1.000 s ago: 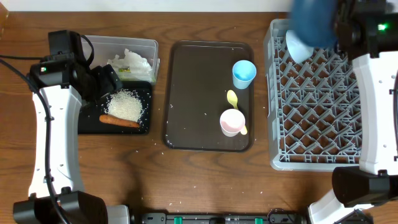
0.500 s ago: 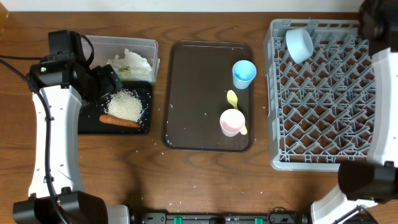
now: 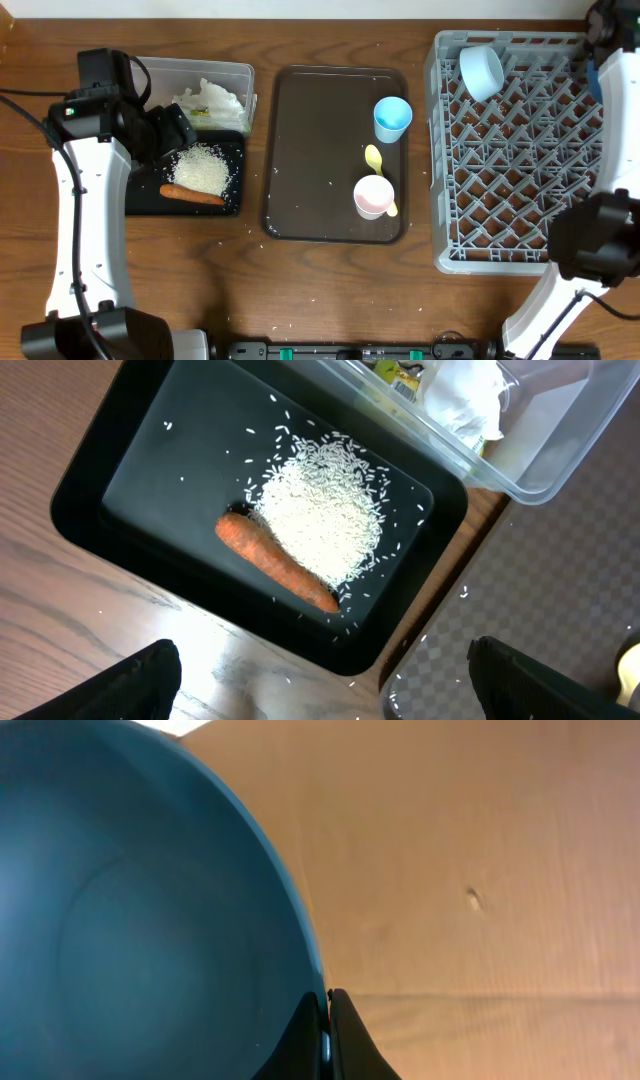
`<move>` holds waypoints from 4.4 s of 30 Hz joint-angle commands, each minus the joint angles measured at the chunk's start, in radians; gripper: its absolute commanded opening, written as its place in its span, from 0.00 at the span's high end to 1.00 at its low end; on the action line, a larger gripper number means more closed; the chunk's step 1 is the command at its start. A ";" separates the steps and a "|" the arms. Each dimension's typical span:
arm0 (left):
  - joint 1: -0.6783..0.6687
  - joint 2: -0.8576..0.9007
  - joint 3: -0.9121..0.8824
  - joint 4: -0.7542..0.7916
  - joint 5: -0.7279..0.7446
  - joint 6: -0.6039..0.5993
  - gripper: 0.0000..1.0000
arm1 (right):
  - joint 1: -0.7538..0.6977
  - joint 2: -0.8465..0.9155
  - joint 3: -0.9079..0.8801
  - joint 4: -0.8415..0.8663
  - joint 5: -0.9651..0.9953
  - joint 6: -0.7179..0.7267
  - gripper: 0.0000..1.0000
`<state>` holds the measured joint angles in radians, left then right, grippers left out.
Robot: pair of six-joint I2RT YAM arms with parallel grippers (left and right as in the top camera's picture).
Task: Sort waste into correct bins and load items into the dishwasher rack
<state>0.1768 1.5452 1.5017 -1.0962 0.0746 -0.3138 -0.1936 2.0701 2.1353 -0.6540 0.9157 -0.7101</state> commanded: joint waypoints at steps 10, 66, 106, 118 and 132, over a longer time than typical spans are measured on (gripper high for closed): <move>0.003 0.003 -0.006 -0.003 -0.009 0.005 0.06 | -0.020 0.038 0.011 -0.085 0.021 -0.196 0.99; 0.003 0.003 -0.006 -0.003 -0.009 0.005 0.06 | 0.027 0.031 0.010 -0.396 -0.645 0.315 0.58; 0.003 0.003 -0.006 -0.003 -0.009 0.005 0.06 | 0.613 -0.006 0.009 -0.637 -0.763 1.195 0.56; 0.003 0.003 -0.006 0.000 -0.009 0.005 0.06 | 0.631 -0.006 0.003 -0.841 -0.897 1.105 0.55; 0.003 0.003 -0.006 0.047 0.012 -0.006 0.06 | 0.638 -0.006 0.002 -0.933 -0.976 1.007 0.55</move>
<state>0.1768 1.5452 1.4994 -1.0351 0.0757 -0.3149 0.4309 2.0598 2.1376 -1.5875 -0.0357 0.3279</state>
